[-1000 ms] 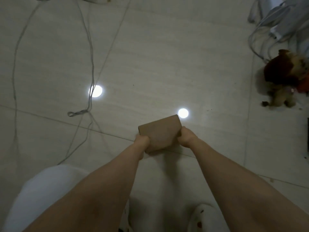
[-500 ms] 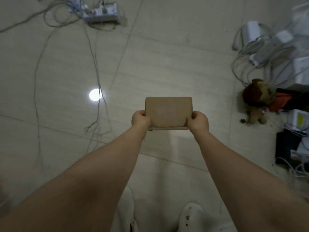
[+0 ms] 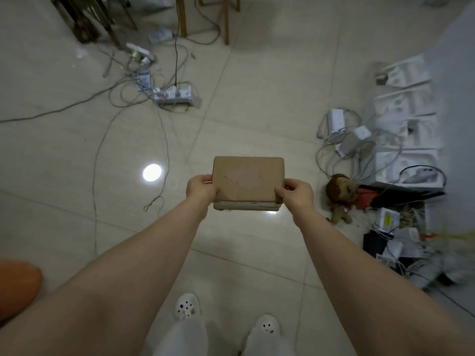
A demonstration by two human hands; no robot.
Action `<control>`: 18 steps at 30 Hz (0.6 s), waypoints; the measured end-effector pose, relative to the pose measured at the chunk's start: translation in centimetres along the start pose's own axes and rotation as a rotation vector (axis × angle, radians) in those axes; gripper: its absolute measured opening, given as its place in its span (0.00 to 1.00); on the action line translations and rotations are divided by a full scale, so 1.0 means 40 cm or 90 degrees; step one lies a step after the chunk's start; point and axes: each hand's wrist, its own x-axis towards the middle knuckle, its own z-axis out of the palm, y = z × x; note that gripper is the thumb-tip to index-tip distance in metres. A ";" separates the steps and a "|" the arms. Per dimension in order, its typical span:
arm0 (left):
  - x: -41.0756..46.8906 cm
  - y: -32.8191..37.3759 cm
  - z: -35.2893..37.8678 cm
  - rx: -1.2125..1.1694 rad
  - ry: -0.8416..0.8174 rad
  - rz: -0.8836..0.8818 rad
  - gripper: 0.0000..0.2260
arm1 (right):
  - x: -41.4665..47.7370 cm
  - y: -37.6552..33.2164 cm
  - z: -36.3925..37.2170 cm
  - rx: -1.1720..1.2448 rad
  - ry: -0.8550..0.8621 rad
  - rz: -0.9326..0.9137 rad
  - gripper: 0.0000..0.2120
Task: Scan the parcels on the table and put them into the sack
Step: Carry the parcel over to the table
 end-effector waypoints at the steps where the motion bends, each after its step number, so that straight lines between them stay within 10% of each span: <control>1: -0.040 0.040 -0.007 -0.006 0.001 0.008 0.17 | -0.024 -0.041 -0.042 0.007 -0.004 -0.010 0.08; 18: -0.095 0.709 -0.035 -0.093 -0.143 0.225 0.16 | 0.099 -0.617 -0.392 0.237 -0.099 -0.167 0.13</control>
